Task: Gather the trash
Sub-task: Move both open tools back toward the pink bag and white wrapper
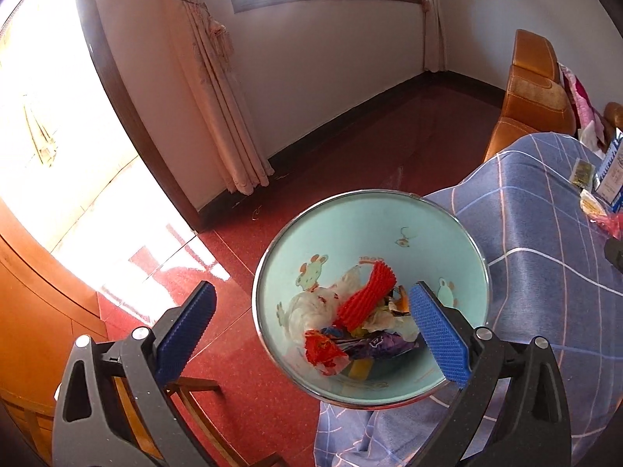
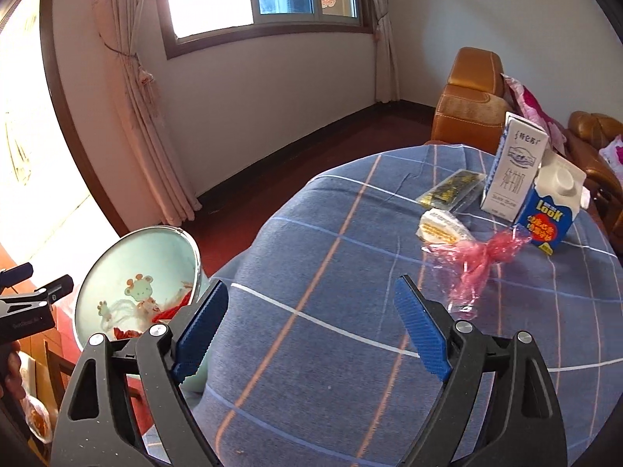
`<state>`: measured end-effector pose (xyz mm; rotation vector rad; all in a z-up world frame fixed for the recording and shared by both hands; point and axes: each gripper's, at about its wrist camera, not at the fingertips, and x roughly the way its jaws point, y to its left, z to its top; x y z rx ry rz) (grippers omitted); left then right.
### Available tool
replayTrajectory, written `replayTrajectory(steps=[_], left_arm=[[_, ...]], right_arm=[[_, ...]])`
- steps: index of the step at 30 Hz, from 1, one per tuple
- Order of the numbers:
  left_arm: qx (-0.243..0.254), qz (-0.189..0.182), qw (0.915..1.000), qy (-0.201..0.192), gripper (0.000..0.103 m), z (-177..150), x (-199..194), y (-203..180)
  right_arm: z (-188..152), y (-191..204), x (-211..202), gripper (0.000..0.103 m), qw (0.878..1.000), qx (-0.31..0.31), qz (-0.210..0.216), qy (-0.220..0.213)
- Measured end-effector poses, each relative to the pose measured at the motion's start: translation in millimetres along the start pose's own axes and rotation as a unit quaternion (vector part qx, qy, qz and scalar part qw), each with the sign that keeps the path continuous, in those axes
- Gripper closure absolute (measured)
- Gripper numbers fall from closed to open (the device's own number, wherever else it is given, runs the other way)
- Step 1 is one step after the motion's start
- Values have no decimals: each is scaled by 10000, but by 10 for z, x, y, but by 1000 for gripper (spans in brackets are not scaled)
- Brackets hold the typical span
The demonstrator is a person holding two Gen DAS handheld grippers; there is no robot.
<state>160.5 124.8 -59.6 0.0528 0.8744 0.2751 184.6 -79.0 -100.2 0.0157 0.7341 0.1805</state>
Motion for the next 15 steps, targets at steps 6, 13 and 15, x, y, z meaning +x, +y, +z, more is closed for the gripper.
replayTrajectory(steps=[6, 13, 15], left_arm=[[196, -230, 9995, -98, 6, 48, -67, -295], [424, -568, 9973, -177, 6, 58, -125, -636], [518, -674, 9961, -224, 6, 66, -168, -746]], right_arm=[[-60, -351, -90, 17, 9993, 227, -308, -11], [-144, -681, -222, 17, 9968, 406, -688, 11], [-174, -763, -254, 17, 9958, 465, -791, 36]])
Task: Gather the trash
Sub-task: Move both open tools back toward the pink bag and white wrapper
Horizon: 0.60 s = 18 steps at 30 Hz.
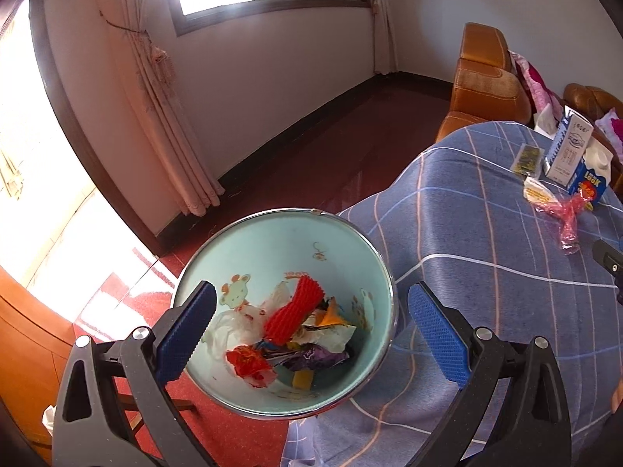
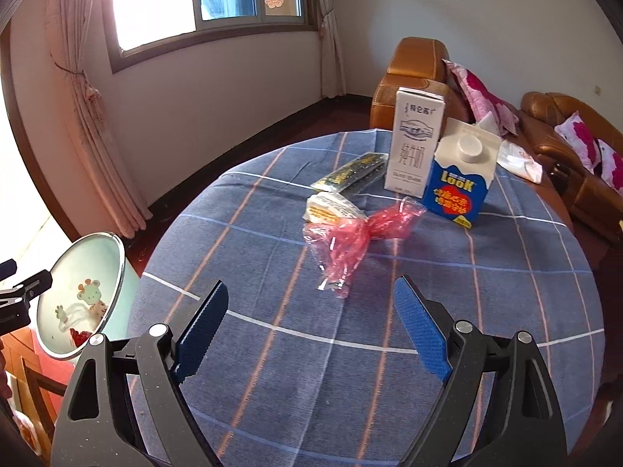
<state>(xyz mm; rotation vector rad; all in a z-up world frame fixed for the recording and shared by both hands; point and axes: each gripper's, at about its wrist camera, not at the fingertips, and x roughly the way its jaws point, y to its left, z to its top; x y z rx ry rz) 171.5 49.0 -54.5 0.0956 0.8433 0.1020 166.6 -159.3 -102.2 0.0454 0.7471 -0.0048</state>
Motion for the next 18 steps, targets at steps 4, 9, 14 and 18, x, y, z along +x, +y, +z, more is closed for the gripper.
replayTrajectory(steps=[4, 9, 14, 18], left_arm=[[146, -194, 9996, -118, 6, 14, -67, -169], [346, -393, 9985, -143, 6, -13, -81, -360], [602, -561, 9966, -81, 7, -70, -32, -574], [724, -665, 9952, -13, 8, -75, 39, -727]], right_arm=[[-61, -152, -53, 17, 9998, 80, -197, 8], [-165, -323, -118, 17, 9989, 160, -439, 56], [-260, -539, -141, 18, 9974, 218, -681, 130], [-275, -742, -121, 18, 9960, 396, -782, 191]])
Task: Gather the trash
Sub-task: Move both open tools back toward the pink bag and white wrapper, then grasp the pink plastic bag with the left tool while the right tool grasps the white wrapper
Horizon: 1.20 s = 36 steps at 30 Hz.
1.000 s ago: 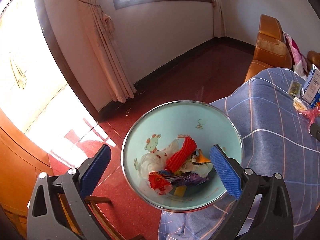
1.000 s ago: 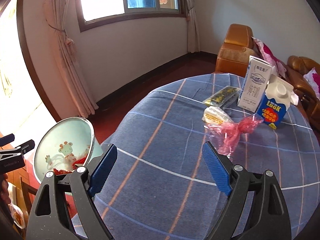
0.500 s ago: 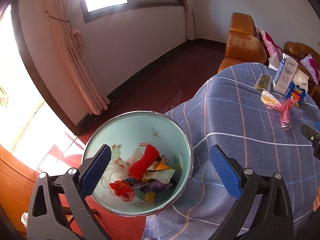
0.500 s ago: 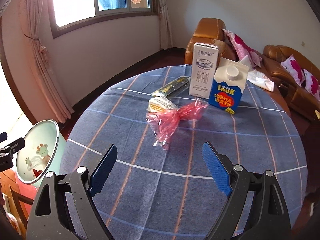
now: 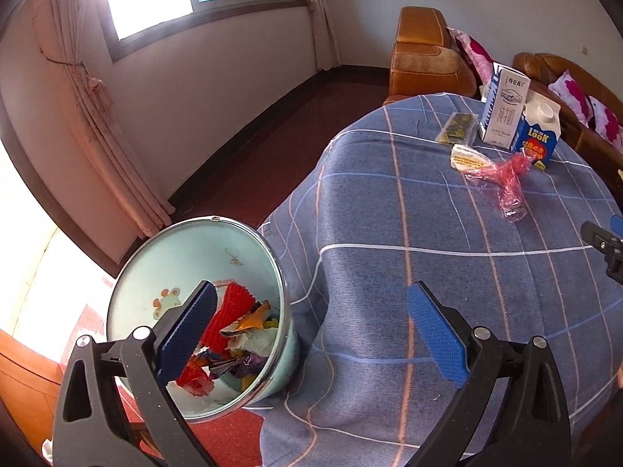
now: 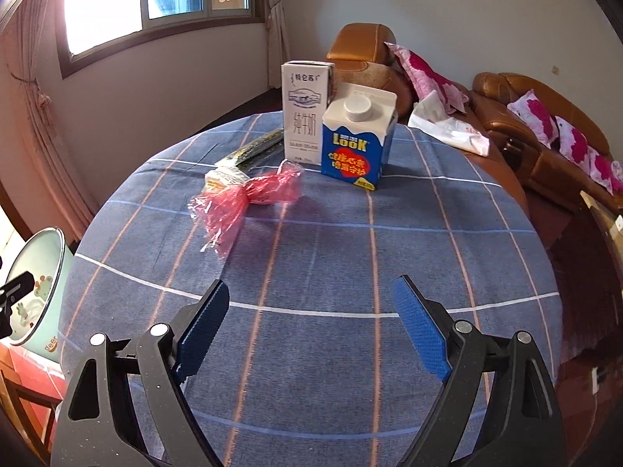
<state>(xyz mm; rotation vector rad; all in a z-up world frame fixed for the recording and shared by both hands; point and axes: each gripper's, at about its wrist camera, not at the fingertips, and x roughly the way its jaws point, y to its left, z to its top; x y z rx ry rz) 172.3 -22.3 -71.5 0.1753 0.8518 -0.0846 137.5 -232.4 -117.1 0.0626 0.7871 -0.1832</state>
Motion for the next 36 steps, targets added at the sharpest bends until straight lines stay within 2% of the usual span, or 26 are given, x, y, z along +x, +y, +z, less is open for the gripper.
replayTrajectory(steps=[3, 7, 14, 20, 24, 27, 29, 32, 36], left_arm=[[115, -161, 9998, 35, 8, 64, 75, -168], [431, -444, 9981, -1, 16, 204, 162, -506], [836, -813, 9932, -53, 16, 472, 296, -1126], [950, -1035, 9901, 27, 16, 664, 531, -1580], [810, -1195, 9892, 244, 19, 768, 769, -1803], [742, -1273, 9880, 459, 34, 797, 924, -1905], [752, -1305, 9870, 565, 55, 776, 1009, -1922], [721, -1333, 9867, 581, 78, 746, 1024, -1870], [838, -1436, 9851, 439, 83, 712, 850, -1719]], right_arm=[[14, -78, 18, 18, 10000, 55, -65, -7], [11, -158, 28, 18, 9999, -7, -126, -7], [-36, -422, 49, 24, 9994, -68, -330, 109], [-52, -773, 94, 24, 9983, 162, -537, 183], [-50, -911, 111, 24, 9979, 236, -567, 202], [-57, -967, 133, 24, 9979, 260, -550, 239], [-53, -988, 156, 24, 9979, 286, -526, 252], [-43, -995, 196, 24, 9980, 261, -510, 271], [6, -976, 278, 24, 9981, 204, -494, 312]])
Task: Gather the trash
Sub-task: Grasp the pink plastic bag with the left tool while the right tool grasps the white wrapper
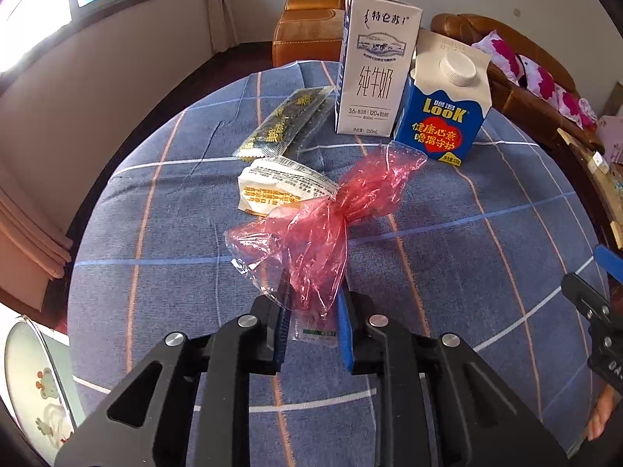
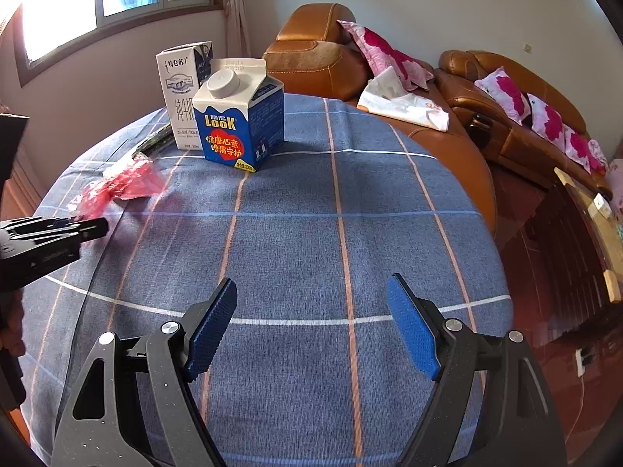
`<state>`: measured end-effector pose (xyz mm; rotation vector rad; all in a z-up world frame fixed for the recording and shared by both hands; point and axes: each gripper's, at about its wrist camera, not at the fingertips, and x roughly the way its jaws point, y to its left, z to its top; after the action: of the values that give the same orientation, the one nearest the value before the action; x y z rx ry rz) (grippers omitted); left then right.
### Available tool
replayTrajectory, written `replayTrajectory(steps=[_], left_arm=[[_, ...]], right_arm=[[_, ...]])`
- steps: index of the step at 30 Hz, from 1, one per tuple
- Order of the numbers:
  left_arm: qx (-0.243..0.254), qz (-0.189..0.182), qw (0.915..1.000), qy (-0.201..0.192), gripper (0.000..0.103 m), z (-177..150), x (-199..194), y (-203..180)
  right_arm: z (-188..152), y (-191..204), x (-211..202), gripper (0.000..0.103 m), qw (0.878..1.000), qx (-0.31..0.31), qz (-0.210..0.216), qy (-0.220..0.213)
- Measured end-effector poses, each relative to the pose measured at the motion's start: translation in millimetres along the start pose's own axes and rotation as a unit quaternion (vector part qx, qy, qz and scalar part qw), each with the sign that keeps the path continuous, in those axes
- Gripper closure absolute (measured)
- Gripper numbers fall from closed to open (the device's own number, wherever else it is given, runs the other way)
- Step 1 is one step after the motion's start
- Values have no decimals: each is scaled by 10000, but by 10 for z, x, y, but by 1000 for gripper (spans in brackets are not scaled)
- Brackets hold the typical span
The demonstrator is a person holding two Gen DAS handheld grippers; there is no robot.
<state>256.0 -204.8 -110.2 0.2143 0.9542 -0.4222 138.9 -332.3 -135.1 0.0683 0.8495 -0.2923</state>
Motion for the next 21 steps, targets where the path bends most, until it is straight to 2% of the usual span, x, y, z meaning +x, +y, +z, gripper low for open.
replayTrajectory(steps=[3, 6, 8, 12, 15, 21], left_arm=[[103, -83, 9999, -85, 84, -99, -235, 98], [-38, 12, 9999, -125, 84, -211, -434, 337], [-191, 165, 9996, -122, 84, -264, -504, 532], [-489, 730, 9959, -228, 84, -338, -654, 931], [-775, 895, 9926, -272, 84, -358, -729, 1206], [-975, 1096, 9887, -314, 84, -395, -778, 1507]], right_arm=[[58, 40, 23, 24, 10000, -19, 56, -5], [124, 144, 46, 24, 9998, -90, 153, -45], [199, 275, 86, 25, 9994, -195, 290, -79], [396, 607, 250, 28, 9959, -370, 813, -112], [598, 911, 419, 30, 9921, -564, 1119, -67], [873, 1446, 731, 30, 9820, -1057, 1568, 22]])
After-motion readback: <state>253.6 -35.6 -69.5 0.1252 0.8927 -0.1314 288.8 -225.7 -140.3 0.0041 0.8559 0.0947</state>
